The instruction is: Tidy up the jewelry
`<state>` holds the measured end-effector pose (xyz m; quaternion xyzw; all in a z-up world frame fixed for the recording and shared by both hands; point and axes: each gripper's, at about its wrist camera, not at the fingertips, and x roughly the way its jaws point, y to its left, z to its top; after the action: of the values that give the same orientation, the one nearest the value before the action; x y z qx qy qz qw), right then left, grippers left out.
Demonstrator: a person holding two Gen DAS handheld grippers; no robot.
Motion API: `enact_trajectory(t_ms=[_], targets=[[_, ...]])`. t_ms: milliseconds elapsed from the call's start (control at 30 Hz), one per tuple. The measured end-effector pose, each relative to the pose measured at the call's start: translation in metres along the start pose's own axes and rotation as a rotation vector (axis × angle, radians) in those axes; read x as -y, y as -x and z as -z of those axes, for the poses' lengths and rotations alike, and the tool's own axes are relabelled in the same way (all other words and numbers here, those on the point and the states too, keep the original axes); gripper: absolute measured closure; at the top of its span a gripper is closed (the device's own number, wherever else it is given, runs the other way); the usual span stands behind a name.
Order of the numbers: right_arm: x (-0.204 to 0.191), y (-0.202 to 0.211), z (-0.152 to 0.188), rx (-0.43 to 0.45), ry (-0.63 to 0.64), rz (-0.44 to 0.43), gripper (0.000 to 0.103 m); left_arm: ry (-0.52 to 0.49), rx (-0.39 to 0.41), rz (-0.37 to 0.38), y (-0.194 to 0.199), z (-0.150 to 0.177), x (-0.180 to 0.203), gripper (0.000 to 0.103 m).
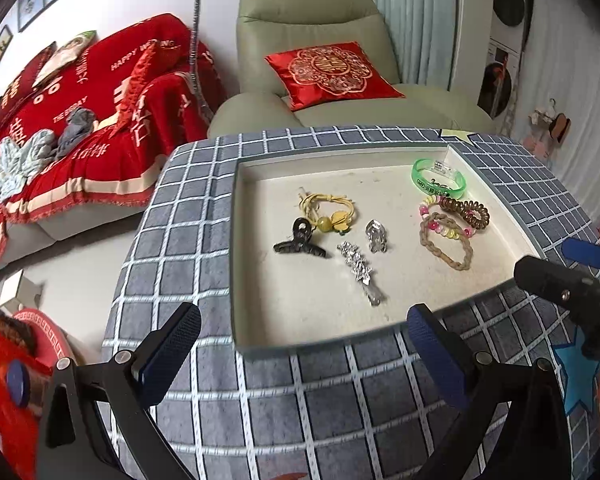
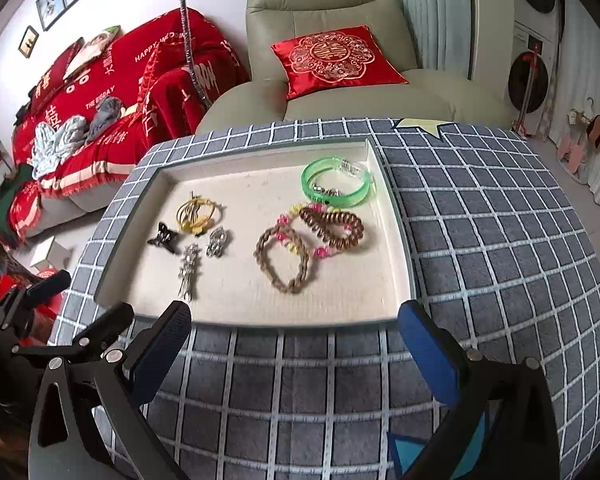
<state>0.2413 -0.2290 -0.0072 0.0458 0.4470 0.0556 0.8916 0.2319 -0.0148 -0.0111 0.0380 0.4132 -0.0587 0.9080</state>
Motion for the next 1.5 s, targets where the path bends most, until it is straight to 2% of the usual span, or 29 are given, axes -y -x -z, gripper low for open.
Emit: enact_trajectory(t_ms=[500, 733, 1000, 1333, 1500], targets=[[-0.006, 0.038, 0.037, 0.080, 0.015, 0.045, 0.000, 0.045, 0.029, -0.020, 0.037, 0.039, 0.006, 0.000], [-0.010, 0.060, 0.052, 0.143, 0.024, 0.080, 0.000, 0.059, 0.076, -0.051, 0.059, 0.054, 0.010, 0.000], [-0.015, 0.075, 0.067, 0.183, 0.030, 0.101, 0.000, 0.076, 0.114, -0.070, 0.077, 0.065, 0.013, 0.000], [-0.020, 0.090, 0.077, 0.233, 0.061, 0.170, 0.000, 0.091, 0.120, -0.092, 0.084, 0.073, 0.008, 0.000], [-0.020, 0.092, 0.078, 0.237, 0.065, 0.174, 0.000, 0.094, 0.127, -0.101, 0.088, 0.074, 0.007, 0.000]])
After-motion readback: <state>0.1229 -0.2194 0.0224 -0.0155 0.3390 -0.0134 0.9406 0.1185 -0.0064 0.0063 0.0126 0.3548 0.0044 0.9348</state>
